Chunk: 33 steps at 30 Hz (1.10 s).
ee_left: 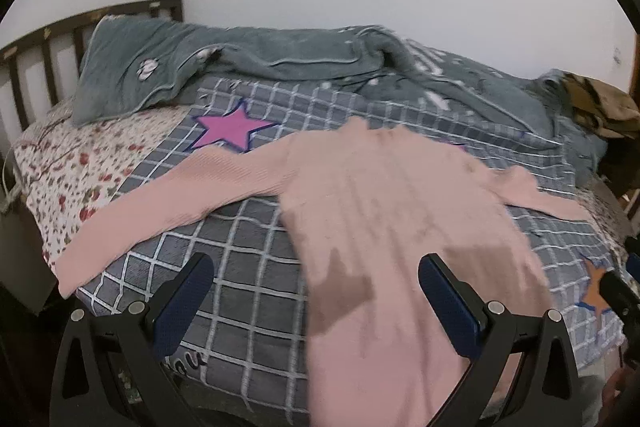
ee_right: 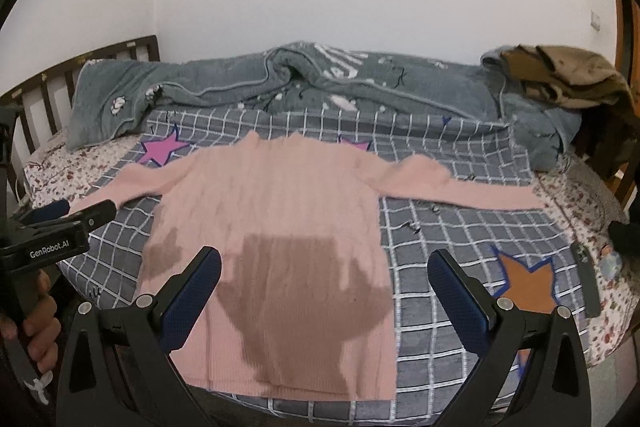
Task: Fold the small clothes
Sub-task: 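Grasp the sweater sleeve cuff with the left tool and lift it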
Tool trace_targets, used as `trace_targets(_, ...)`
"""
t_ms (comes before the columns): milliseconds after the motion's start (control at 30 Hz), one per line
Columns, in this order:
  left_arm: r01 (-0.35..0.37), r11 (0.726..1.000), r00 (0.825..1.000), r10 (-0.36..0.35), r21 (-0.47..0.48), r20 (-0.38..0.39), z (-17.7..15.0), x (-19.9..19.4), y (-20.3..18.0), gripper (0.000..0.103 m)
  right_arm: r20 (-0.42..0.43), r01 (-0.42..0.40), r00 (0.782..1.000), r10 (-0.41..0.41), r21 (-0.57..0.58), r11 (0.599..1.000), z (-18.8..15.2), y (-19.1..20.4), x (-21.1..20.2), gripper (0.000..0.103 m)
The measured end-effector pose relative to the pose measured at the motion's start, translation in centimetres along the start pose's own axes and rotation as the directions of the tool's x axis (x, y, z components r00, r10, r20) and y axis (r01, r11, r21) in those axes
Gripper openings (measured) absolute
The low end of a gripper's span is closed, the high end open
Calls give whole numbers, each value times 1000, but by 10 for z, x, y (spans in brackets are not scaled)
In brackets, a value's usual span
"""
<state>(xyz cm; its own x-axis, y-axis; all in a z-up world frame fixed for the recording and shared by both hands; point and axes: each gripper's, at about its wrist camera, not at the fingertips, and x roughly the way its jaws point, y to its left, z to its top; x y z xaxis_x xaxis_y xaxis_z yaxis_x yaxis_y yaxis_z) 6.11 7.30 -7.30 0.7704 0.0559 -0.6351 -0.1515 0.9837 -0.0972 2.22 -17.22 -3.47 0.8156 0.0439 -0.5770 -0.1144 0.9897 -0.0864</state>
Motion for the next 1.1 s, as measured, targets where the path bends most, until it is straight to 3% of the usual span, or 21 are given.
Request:
trace_targets(267,-44,992,997,36,-118,-67,-10,55,69,102,-74,-6,997,5,-11,1000,-10,11,50,99)
trace_targets(400,-64,968,995,44,-242,-89,-15,76,123,102,-93,-17,996,16,-11,1000,-14,17,69,95)
trace_targets(500,-66,942,993,30,-328,-115,-21,90,162,102,-108,-54,993,53,-9,998,-15,23,79,93)
trace_targets(600,-76,894,993,28,-441,-115,-30,97,203,94,-123,-77,990,74,-19,997,-17,31,90,93)
trace_targets(700,-68,852,995,22,-520,-93,-37,96,233,92,-125,-85,989,80,-38,996,-19,40,98,88)
trace_targets(833,-31,788,998,-14,-615,-68,-42,101,265,90,-141,-93,986,88,-31,995,-21,46,109,83)
trace_targets(967,-1,758,999,-33,-652,-40,-38,105,278,88,-157,-98,983,95,-14,995,-23,49,118,84)
trace_targets(1100,-60,730,997,18,-681,-69,-35,110,290,59,-152,-99,984,95,-22,995,-23,48,122,84)
